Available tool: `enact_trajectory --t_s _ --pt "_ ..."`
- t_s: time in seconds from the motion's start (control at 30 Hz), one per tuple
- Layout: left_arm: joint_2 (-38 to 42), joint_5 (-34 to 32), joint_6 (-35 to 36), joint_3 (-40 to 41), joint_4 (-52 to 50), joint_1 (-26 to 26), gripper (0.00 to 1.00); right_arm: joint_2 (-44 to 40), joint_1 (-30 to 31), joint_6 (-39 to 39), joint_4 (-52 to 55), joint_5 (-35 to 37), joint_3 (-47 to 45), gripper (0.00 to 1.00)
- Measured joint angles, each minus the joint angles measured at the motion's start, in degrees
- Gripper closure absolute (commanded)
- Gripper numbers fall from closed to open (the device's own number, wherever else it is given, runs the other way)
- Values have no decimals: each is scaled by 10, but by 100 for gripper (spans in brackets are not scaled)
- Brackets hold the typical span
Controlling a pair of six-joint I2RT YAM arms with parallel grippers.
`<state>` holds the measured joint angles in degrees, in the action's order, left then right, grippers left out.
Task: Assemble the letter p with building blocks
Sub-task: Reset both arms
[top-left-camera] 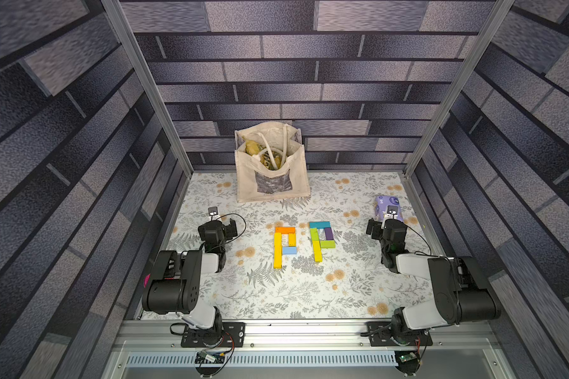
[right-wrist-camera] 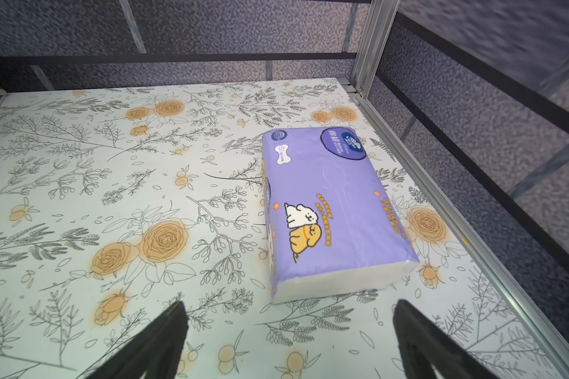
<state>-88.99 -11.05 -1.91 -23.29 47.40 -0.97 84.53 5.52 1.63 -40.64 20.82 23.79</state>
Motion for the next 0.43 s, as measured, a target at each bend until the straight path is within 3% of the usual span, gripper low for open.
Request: enact_trajectory --t_s 0.43 --pt "0 13 -3 0 0 -7 0 0 2 -4 -2 -7 2 0"
